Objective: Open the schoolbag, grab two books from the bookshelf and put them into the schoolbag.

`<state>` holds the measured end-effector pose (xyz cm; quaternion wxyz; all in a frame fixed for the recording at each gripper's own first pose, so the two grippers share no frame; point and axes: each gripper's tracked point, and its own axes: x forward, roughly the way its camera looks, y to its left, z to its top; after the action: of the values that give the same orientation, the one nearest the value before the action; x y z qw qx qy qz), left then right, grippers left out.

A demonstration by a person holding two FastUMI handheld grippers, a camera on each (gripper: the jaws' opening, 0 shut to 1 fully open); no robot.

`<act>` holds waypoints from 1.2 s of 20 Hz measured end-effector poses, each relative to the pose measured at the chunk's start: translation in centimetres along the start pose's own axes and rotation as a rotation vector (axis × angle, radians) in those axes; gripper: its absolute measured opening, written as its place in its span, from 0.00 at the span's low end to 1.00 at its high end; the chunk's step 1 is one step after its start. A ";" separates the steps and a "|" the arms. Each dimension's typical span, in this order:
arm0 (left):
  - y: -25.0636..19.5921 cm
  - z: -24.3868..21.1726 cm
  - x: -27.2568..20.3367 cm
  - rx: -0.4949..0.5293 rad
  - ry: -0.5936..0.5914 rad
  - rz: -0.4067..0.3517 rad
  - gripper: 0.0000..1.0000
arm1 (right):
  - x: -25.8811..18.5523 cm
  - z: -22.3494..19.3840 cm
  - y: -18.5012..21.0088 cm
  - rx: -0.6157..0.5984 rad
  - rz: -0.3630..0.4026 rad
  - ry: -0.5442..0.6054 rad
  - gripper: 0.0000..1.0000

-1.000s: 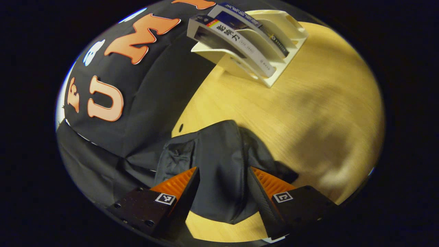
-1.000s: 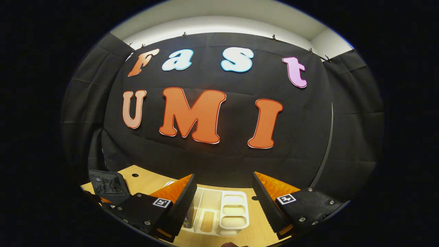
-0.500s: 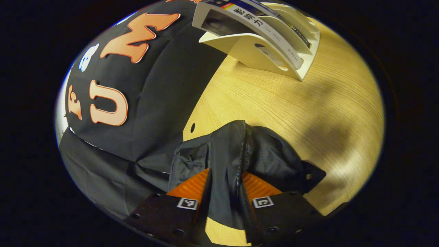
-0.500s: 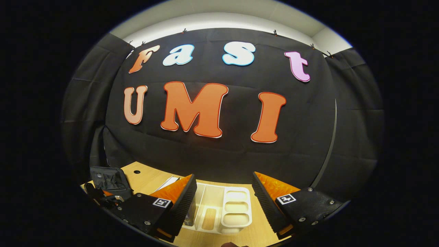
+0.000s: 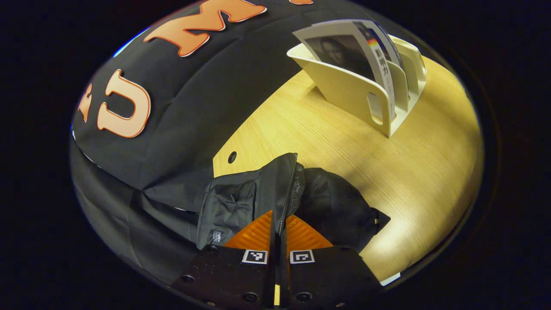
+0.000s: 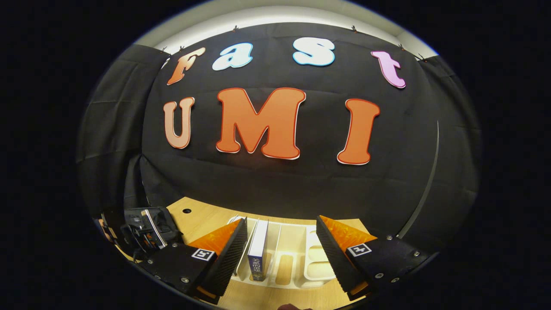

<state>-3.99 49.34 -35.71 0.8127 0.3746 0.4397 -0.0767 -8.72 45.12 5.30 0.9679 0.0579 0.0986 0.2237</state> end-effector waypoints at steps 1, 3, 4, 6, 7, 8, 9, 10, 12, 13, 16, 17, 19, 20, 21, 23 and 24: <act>0.8 0.4 -0.9 -0.003 -0.013 -0.015 0.05 | 0.3 -0.3 0.5 0.000 0.006 0.021 0.95; 2.3 1.2 -2.5 -0.007 -0.031 -0.043 0.05 | 1.0 -0.8 1.5 -0.001 0.016 0.057 0.96; 3.0 1.7 -3.2 -0.006 -0.040 -0.056 0.05 | 1.3 -0.9 2.1 0.001 0.021 0.073 0.96; 4.1 2.5 -4.5 0.004 -0.065 -0.076 0.05 | 2.2 -1.2 3.1 0.004 0.026 0.104 0.95; 4.4 2.7 -5.3 0.000 -0.075 -0.092 0.05 | 2.6 -1.6 3.7 0.008 0.033 0.126 0.96; 4.6 3.1 -5.9 -0.011 -0.082 -0.112 0.05 | 3.1 -2.1 4.6 0.014 0.049 0.152 0.95; 4.9 3.3 -6.4 -0.024 -0.092 -0.131 0.05 | 3.7 -2.8 5.5 0.021 0.071 0.186 0.95; 5.0 3.6 -6.7 -0.036 -0.098 -0.145 0.05 | 4.1 -3.8 6.6 0.032 0.100 0.234 0.95; 5.6 4.1 -7.1 -0.040 -0.109 -0.160 0.05 | 4.8 -5.6 8.4 0.059 0.148 0.331 0.96; 5.7 4.2 -7.2 -0.033 -0.114 -0.164 0.05 | 5.3 -6.4 9.2 0.076 0.168 0.378 0.96; 5.2 4.5 -7.3 -0.030 -0.106 -0.190 0.05 | 7.1 -7.8 10.9 0.109 0.200 0.477 0.96; 5.1 4.5 -7.4 -0.026 -0.100 -0.203 0.05 | 7.7 -8.1 11.3 0.110 0.206 0.499 0.96; 5.6 4.6 -7.4 -0.022 -0.090 -0.211 0.05 | 8.7 -8.7 12.3 0.127 0.223 0.550 0.95; 5.8 4.8 -7.4 -0.029 -0.086 -0.217 0.05 | 9.3 -9.1 13.0 0.141 0.236 0.580 0.94; 6.0 4.9 -7.5 -0.035 -0.085 -0.223 0.05 | 9.7 -9.8 13.2 0.150 0.232 0.612 0.94; 6.5 5.0 -7.2 -0.035 -0.079 -0.220 0.05 | 11.0 -10.8 13.2 0.162 0.210 0.678 0.92; 6.5 5.0 -7.0 -0.035 -0.076 -0.224 0.05 | 11.7 -11.3 13.2 0.168 0.198 0.706 0.87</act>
<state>-1.99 49.10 -25.12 0.8215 0.3057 0.4490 -0.1735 -6.46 62.85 -5.56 0.8400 0.0656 0.4382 0.3133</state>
